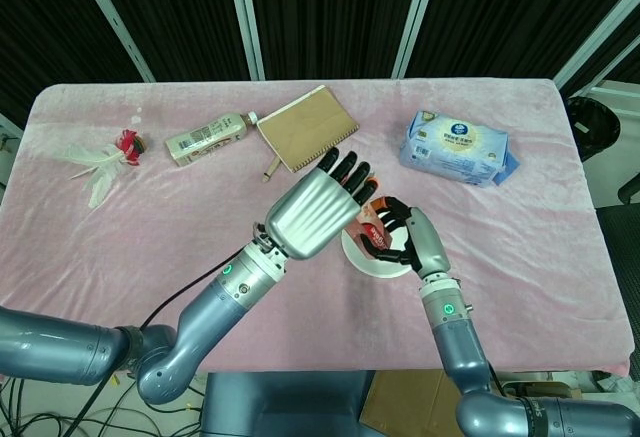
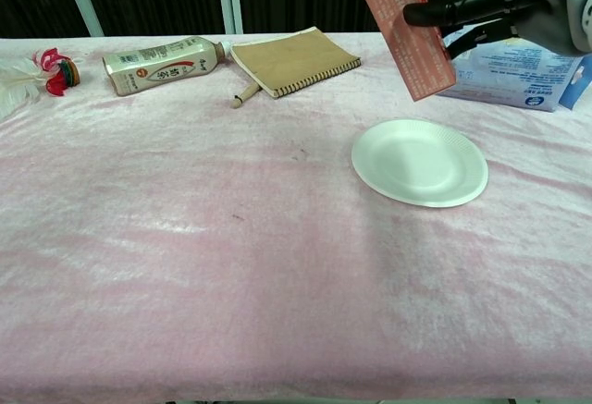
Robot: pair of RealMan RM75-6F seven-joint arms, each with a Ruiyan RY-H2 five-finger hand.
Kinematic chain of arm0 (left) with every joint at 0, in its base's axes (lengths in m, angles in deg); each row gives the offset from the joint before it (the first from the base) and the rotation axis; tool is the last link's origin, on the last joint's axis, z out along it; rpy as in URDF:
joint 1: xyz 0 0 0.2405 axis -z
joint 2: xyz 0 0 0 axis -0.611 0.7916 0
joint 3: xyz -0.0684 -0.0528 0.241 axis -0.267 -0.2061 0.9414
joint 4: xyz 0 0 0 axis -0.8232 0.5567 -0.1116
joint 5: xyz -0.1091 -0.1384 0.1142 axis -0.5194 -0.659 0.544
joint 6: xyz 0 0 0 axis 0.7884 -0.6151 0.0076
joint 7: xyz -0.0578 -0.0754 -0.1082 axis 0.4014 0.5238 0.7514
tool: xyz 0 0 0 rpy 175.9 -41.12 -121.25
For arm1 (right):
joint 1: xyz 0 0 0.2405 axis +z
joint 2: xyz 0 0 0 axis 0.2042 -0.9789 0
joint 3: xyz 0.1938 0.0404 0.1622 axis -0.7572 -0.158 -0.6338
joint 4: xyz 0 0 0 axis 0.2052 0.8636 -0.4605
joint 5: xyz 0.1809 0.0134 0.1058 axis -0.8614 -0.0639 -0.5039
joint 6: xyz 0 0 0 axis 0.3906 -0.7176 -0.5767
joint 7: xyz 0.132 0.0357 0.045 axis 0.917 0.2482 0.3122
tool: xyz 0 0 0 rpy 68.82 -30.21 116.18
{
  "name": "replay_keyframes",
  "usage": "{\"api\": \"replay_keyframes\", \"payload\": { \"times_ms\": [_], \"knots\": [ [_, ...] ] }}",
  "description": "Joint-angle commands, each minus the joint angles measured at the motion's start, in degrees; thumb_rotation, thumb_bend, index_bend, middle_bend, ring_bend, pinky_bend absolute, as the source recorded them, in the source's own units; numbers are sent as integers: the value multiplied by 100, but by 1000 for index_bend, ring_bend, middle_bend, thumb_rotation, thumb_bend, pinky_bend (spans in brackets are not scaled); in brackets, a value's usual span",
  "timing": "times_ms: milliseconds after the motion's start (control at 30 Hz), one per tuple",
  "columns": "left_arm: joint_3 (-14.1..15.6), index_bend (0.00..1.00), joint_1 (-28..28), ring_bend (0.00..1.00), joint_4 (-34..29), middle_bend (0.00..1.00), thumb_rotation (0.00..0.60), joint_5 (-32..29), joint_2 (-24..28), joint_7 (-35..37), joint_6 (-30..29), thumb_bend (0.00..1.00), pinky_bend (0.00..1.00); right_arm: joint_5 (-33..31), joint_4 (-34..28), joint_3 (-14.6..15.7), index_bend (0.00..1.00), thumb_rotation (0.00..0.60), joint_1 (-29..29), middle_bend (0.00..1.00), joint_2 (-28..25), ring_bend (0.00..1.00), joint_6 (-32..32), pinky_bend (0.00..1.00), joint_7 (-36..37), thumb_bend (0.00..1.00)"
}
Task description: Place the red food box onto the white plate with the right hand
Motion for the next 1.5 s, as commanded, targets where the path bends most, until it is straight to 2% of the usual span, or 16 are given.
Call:
{"api": "replay_keyframes", "payload": {
  "times_ms": [33, 233, 400, 533, 633, 733, 1100, 1300, 1500],
  "knots": [
    [7, 251, -130, 176, -141, 224, 600, 104, 127, 176, -47, 11, 271, 117, 39, -129, 457, 600, -94, 434, 36, 395, -79, 428, 278, 381],
    [35, 238, -628, 165, -529, 212, 600, 611, 442, 941, -320, 7, 266, 571, 235, -173, 457, 600, -305, 434, 155, 395, -250, 428, 787, 381],
    [342, 238, -1175, 165, -779, 211, 600, 1292, 893, 1513, -409, 7, 266, 764, 419, -120, 457, 600, -372, 434, 181, 395, -252, 428, 863, 380],
    [682, 233, -1635, 159, -904, 204, 600, 1616, 1108, 1857, -519, 6, 261, 816, 511, -49, 457, 600, -401, 434, 129, 395, -228, 428, 763, 381],
    [1159, 215, -2232, 130, -983, 176, 600, 1975, 1225, 2284, -739, 5, 235, 836, 654, 107, 457, 600, -443, 434, 37, 395, -175, 428, 576, 381],
    [1427, 195, -2596, 108, -909, 155, 600, 2368, 1246, 2584, -887, 3, 209, 876, 749, 216, 457, 600, -461, 434, -19, 395, -114, 428, 458, 381],
    [2355, 167, -4026, 74, -136, 116, 600, 3547, 1326, 3789, -1486, 1, 155, 1074, 1500, 961, 457, 600, -456, 434, -80, 395, 136, 428, -477, 381],
    [2526, 159, -4534, 74, 264, 113, 600, 3926, 1275, 4334, -1720, 1, 150, 934, 1858, 1155, 457, 600, -459, 433, 129, 395, 213, 428, -750, 381],
    [2452, 159, -4789, 73, 518, 109, 600, 4097, 1319, 4647, -1740, 1, 147, 841, 2336, 1346, 457, 600, -433, 428, 421, 388, 252, 428, -1122, 381]
  ]
}}
